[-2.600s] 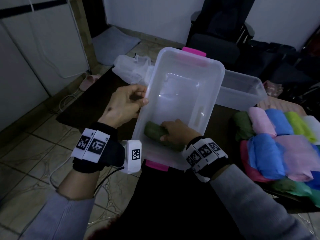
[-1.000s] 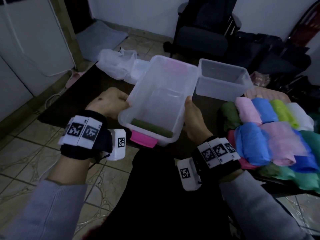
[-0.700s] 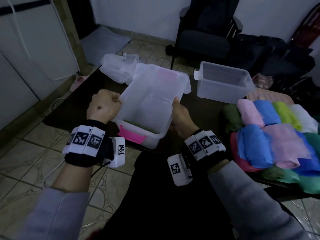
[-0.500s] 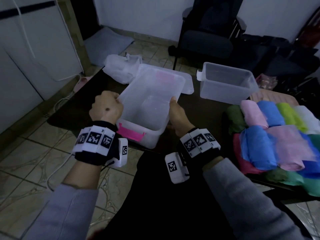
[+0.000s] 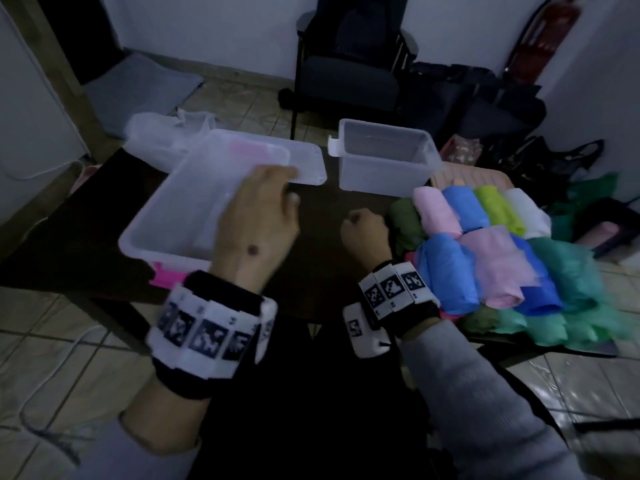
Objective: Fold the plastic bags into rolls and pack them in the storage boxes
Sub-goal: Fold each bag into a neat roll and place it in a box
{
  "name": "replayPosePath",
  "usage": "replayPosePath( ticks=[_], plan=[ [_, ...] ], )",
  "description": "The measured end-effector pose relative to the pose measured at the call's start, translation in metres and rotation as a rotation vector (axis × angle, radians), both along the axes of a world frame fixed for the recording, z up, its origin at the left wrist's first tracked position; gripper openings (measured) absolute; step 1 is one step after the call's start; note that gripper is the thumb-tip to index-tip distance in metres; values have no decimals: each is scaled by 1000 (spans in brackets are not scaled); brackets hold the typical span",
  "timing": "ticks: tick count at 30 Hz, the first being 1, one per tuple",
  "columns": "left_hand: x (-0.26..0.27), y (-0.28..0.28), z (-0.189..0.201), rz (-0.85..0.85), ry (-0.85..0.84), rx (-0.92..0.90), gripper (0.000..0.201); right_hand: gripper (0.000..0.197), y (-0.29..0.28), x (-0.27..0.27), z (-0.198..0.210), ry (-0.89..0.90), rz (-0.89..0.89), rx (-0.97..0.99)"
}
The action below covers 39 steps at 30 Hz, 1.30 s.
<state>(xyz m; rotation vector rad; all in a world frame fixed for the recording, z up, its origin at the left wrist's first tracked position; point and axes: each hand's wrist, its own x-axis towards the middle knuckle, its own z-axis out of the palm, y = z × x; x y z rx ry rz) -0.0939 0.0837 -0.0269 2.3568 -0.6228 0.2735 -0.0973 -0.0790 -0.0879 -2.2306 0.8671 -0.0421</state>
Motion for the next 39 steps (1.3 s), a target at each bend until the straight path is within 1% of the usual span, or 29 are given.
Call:
replayPosePath(
  ticks=[2, 4, 6, 7, 8, 9, 10, 11, 15, 18, 20, 23, 25, 28, 31, 32, 33, 35, 36, 37, 39],
  plan=[
    [-15, -34, -14, -203, 91, 111, 38, 38, -22, -22, -3, 96, -94, -314],
    [-21, -58, -39, -327, 235, 241, 41, 33, -38, -45, -6, 78, -249, -578],
    [-18, -72, -67, -372, 388, 402, 48, 33, -55, -65, -7, 36, -348, -688],
    [-14, -76, -81, -369, 455, 494, 53, 37, -65, -73, -9, 97, -344, -628],
    [-11, -78, -92, -353, 518, 565, 57, 45, -74, -79, -10, 183, -307, -537],
    [-8, -79, -100, -333, 569, 604, 60, 53, -80, -84, -10, 272, -262, -442],
    [-4, -78, -107, -316, 596, 613, 62, 57, -85, -87, -9, 312, -240, -403],
    [-1, -77, -113, -306, 599, 602, 63, 60, -88, -88, -9, 327, -239, -403],
    [15, -64, -126, -256, 542, 549, 64, 64, -93, -81, -18, 295, -268, -467],
    [27, -56, -133, -205, 587, 578, 67, 72, -97, -77, -18, 273, -276, -439],
    [30, -53, -136, -204, 623, 621, 68, 76, -96, -75, -15, 285, -263, -435],
    [31, -52, -137, -215, 627, 650, 67, 61, -85, -73, -4, 248, -222, -507],
    [30, -52, -139, -213, 613, 661, 67, 57, -73, -69, 11, 188, -159, -528],
    [28, -51, -142, -207, 567, 677, 67, 60, -59, -51, 28, 26, -39, -432],
    [25, -50, -145, -190, 536, 680, 66, 57, -52, -28, 20, -59, 10, -230],
    [24, -50, -146, -180, 519, 678, 66, 56, -52, -21, 14, -77, -10, -114],
    [23, -51, -148, -171, 497, 674, 65, 54, -51, -16, 6, -92, -59, 42],
    [22, -50, -151, -163, 466, 662, 65, 51, -48, -12, -12, -131, -192, 365],
    [22, -50, -152, -162, 459, 658, 65, 50, -48, -12, -22, -146, -250, 453],
    [22, -50, -153, -163, 456, 655, 64, 50, -48, -13, -31, -147, -297, 485],
    [22, -50, -154, -162, 459, 645, 64, 55, -49, -16, -45, -130, -335, 477]
  ],
)
